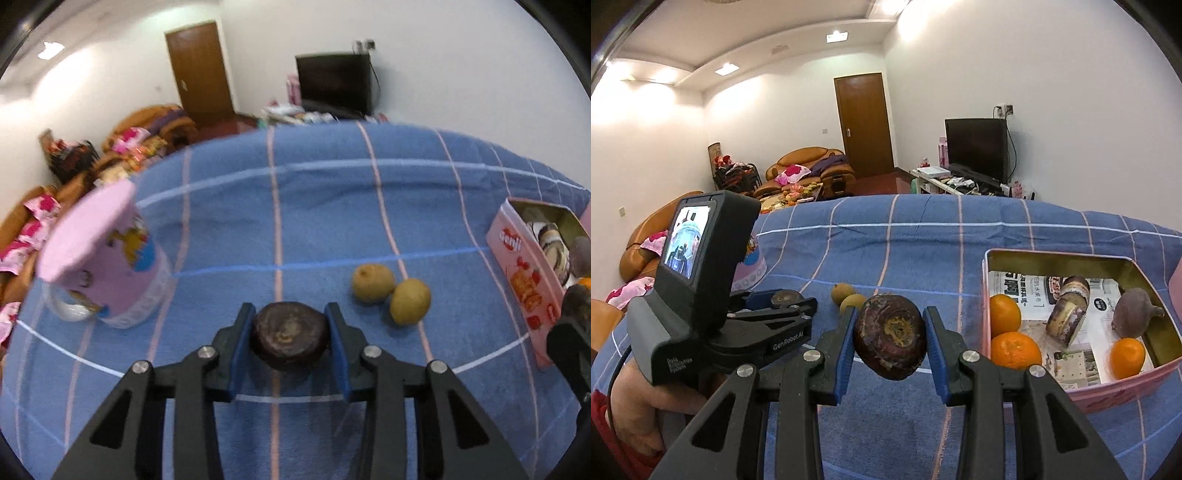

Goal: Organize fruits
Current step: 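Grasp another dark brown fruit with the left tool while the right tool lifts its fruit, then carry the dark fruit in the left tool while the right tool carries its fruit toward the tin, then lower the left tool's dark fruit into the tin while the right tool lowers its fruit, then open the left tool to drop its dark fruit while the right tool releases its fruit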

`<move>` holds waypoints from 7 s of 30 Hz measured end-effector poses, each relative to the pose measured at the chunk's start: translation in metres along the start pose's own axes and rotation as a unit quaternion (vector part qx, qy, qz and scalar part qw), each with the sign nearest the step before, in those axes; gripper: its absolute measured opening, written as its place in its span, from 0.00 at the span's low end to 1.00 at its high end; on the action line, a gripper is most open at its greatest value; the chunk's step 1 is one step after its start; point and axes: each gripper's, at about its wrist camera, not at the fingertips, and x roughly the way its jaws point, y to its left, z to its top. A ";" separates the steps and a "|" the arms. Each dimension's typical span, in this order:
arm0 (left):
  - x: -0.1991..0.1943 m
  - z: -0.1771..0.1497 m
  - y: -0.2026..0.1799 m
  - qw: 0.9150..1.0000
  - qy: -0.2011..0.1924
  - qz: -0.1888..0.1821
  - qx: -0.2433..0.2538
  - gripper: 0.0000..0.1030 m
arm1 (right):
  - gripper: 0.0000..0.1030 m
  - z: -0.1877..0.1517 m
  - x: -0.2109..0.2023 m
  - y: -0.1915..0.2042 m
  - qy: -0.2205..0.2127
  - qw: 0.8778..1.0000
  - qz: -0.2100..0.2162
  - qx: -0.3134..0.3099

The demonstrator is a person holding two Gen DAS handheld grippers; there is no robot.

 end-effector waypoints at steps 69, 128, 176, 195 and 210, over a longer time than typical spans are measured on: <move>-0.120 -0.042 -0.100 0.986 -0.154 0.054 -0.043 0.39 | 0.37 -0.020 -0.084 -0.086 -0.066 0.994 -0.082 -0.041; -0.112 -0.002 -0.256 0.979 -0.179 -0.095 0.029 0.39 | 0.37 -0.009 -0.104 -0.226 -0.076 0.978 -0.186 0.050; -0.041 0.027 -0.203 0.995 -0.051 -0.077 -0.041 0.39 | 0.37 0.025 0.005 -0.215 0.033 0.994 -0.055 0.089; -0.041 0.027 -0.208 0.996 -0.046 -0.070 -0.034 0.39 | 0.44 0.027 0.000 -0.219 0.005 0.990 0.038 0.133; -0.068 0.020 -0.217 0.992 -0.099 -0.071 -0.014 0.98 | 0.46 0.028 -0.046 -0.209 -0.093 0.985 -0.114 0.093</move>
